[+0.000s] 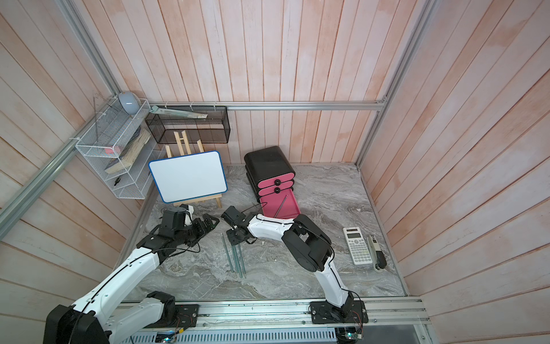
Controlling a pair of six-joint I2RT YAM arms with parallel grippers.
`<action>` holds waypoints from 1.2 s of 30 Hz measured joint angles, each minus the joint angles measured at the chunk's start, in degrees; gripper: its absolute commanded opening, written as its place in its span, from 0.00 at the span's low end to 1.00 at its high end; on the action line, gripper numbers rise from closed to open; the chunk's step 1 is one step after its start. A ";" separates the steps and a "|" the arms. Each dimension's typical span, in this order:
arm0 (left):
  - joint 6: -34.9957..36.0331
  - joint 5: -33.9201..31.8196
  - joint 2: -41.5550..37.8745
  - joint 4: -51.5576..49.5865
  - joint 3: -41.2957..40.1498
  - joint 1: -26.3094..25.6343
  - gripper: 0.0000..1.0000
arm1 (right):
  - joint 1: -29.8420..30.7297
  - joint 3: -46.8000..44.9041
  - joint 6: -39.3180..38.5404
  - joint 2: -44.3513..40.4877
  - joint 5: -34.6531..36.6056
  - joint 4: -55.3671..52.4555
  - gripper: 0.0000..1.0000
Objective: Please place the pencils in the drawer according to their color
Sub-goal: Pick up the pencil from the center of the board.
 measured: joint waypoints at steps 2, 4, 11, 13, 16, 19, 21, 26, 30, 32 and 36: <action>-0.13 0.00 0.00 0.20 0.00 0.00 1.00 | 0.00 0.00 0.00 0.00 0.17 0.00 0.18; -0.15 0.00 0.00 0.42 0.00 0.00 0.99 | 0.00 -0.02 -0.04 0.00 0.50 -0.07 0.15; -0.20 0.00 0.00 0.79 -0.11 0.00 1.00 | 0.00 -0.02 0.09 0.00 1.18 -0.09 0.00; -0.20 0.02 0.00 0.81 -0.13 0.00 1.00 | 0.04 -0.04 0.09 0.00 1.33 -0.09 0.00; -0.20 0.04 0.00 0.81 -0.24 0.00 1.00 | 0.17 -0.04 0.07 0.00 1.99 -0.09 0.00; -0.17 0.17 0.00 0.81 -0.37 0.00 1.00 | 0.24 -0.13 0.07 -0.07 2.58 -0.07 0.00; -0.17 0.24 0.00 0.83 -0.37 0.00 0.99 | 0.22 -0.39 0.07 -0.28 2.84 -0.02 0.00; -0.17 0.66 0.00 0.83 -0.37 0.00 1.00 | -0.33 -2.12 0.46 -1.73 3.08 -0.17 0.00; -0.15 1.53 0.20 1.25 -0.37 0.00 1.00 | -1.51 -3.61 1.25 -3.69 3.04 -0.15 0.00; -0.15 1.92 0.57 1.53 -0.37 -0.02 1.00 | -2.43 -4.79 1.66 -5.46 2.89 0.07 0.00; -0.15 2.38 1.38 2.08 -0.37 -0.20 1.00 | -4.76 -7.26 3.08 -9.38 1.73 1.14 0.00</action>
